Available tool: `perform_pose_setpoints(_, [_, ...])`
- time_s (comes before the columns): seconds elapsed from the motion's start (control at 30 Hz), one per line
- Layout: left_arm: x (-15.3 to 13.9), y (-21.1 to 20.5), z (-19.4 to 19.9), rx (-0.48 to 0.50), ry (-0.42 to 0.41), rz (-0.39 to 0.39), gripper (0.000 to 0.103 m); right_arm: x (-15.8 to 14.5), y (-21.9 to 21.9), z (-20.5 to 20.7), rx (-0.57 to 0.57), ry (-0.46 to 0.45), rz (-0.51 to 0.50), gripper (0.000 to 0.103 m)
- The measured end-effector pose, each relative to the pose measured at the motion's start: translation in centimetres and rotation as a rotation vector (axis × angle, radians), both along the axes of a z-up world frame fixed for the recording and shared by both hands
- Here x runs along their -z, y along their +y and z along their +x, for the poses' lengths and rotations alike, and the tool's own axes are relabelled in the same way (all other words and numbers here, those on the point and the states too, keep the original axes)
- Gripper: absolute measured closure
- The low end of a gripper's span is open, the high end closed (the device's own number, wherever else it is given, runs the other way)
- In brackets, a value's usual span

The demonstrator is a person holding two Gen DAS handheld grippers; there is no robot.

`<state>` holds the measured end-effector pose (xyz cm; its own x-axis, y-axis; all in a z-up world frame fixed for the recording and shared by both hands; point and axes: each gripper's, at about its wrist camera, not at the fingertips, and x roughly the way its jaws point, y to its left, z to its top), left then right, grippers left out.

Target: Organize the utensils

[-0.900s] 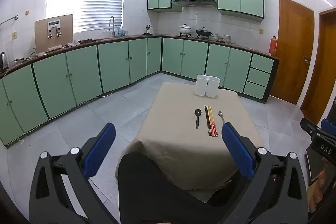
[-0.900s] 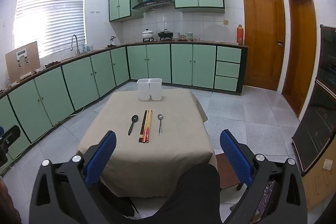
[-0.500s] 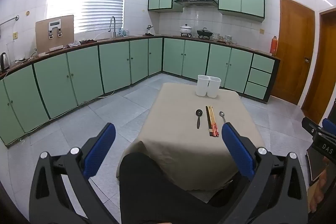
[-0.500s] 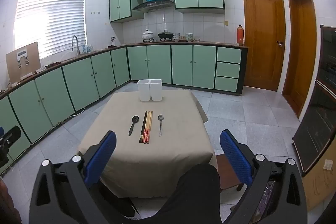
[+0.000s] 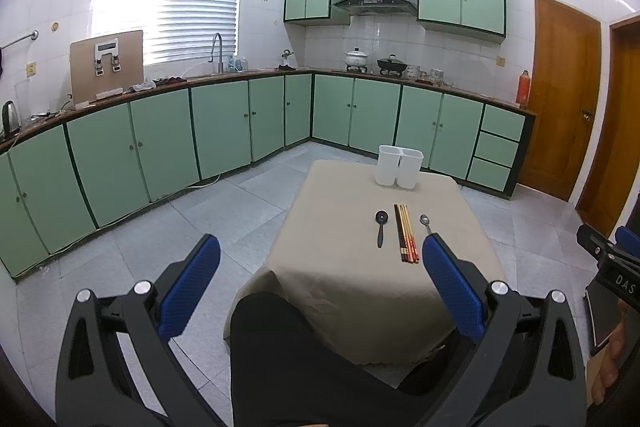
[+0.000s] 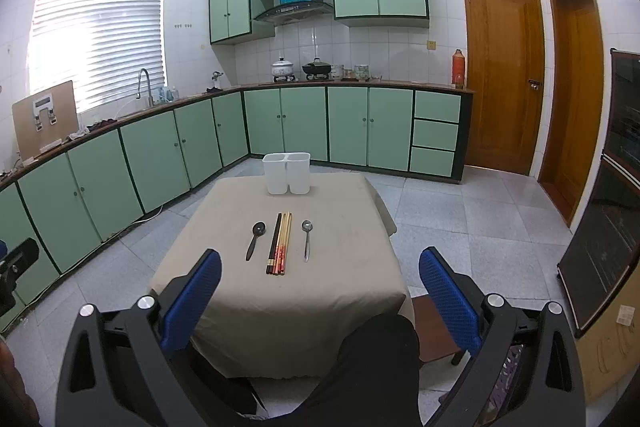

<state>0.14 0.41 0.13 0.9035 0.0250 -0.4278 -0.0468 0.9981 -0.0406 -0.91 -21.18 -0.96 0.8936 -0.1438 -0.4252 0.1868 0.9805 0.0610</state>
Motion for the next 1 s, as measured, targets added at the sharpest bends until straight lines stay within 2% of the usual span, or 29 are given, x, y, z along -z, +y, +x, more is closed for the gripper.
perform_pose_setpoints(1.0, [-0.03, -0.07, -0.23, 0.003, 0.000, 0.003, 0.005, -0.32, 0.28, -0.24, 0.001, -0.005, -0.005, 0.006])
